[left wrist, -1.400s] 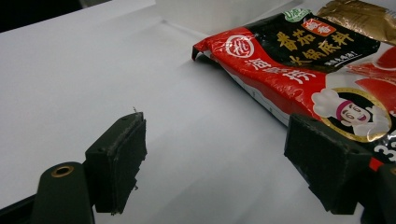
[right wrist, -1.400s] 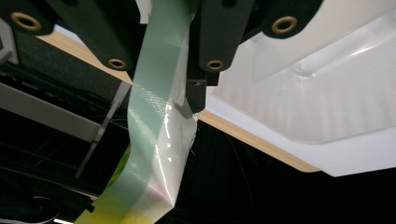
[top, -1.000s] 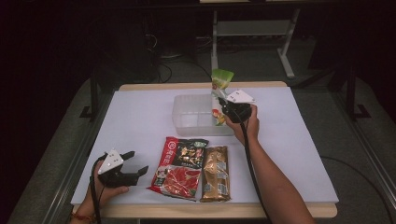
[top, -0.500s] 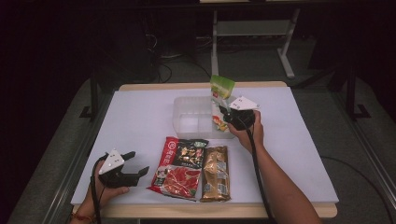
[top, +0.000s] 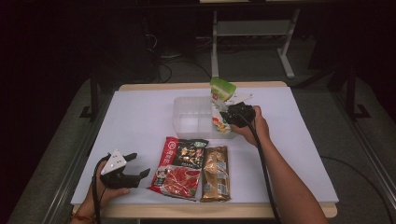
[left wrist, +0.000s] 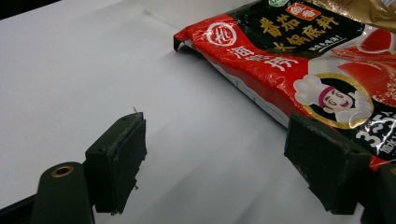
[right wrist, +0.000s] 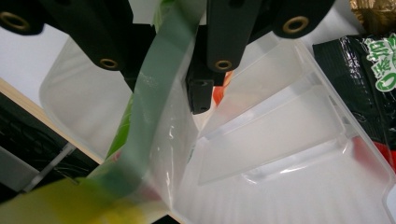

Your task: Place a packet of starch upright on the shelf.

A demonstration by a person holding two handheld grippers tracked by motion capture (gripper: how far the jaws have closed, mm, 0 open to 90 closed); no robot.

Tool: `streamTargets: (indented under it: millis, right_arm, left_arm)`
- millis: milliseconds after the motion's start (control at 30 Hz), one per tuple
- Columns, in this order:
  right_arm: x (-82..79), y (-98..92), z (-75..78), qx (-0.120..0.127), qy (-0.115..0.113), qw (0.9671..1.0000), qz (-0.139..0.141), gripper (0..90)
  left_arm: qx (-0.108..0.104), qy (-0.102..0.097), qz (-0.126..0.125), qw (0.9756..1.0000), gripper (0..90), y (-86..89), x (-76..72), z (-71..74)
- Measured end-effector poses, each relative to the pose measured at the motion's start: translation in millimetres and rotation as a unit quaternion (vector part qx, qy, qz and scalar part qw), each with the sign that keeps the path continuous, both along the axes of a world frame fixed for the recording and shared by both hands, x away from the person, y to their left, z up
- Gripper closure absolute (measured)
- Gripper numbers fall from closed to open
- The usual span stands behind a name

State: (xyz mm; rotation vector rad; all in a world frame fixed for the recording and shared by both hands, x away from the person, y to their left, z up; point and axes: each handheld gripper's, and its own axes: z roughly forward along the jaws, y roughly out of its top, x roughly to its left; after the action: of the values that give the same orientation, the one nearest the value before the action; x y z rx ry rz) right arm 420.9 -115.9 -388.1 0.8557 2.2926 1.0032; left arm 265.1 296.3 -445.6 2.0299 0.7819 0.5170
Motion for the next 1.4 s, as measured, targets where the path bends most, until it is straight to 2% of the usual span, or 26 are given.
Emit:
streamTargets:
  millis: [167, 433, 667, 1400]
  right_arm:
    - [-1.4, -2.8, -4.7, 0.016, -0.003, 0.9999, -0.002, 76.4]
    - [-3.4, -2.6, -6.8, 0.016, -0.009, 0.9998, -0.004, 76.4]
    - [-7.2, -6.0, -6.3, 0.023, -0.009, 0.9996, -0.009, 70.3]
    - [-34.9, -25.4, 9.3, 0.054, -0.018, 0.9983, 0.007, 67.7]
  left_arm:
    - [-0.003, 0.002, 0.003, 1.0, 20.7, 0.5, 0.4, -0.3]
    - [-0.002, 0.002, 0.001, 1.0, 20.7, -0.6, 0.0, -0.3]
    - [0.0, 0.001, 0.003, 1.0, 20.6, -0.3, 0.2, -0.1]
    - [0.006, 0.003, 0.0, 1.0, 20.6, -5.4, 0.0, 0.0]
